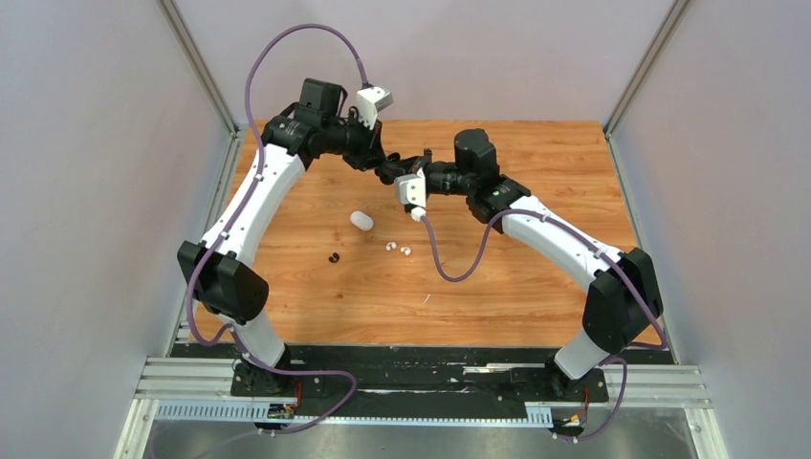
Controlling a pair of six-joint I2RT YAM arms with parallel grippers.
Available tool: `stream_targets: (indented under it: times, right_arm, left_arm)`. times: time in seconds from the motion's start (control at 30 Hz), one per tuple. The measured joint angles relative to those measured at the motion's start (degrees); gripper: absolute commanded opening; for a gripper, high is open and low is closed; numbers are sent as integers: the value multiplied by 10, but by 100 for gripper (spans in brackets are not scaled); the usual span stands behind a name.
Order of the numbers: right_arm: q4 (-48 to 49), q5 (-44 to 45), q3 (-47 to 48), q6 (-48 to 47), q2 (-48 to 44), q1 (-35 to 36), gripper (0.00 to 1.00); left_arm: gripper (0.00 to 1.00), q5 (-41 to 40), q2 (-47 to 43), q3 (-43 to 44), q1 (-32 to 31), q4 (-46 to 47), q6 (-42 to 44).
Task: Insert the wireless bluetooth earbuds into the charging case
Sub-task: Insert the left earbud into the left side groove of the charging case.
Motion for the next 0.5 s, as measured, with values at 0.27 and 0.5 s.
stream_targets:
  times: [0.27, 0.5]
  right_arm:
    - [-1, 10, 0, -18, 2, 0, 0]
    - [-2, 21, 0, -27, 2, 0, 0]
  left_arm:
    - [0, -1, 0, 0, 0, 0, 0]
    - [0, -1, 0, 0, 0, 0, 0]
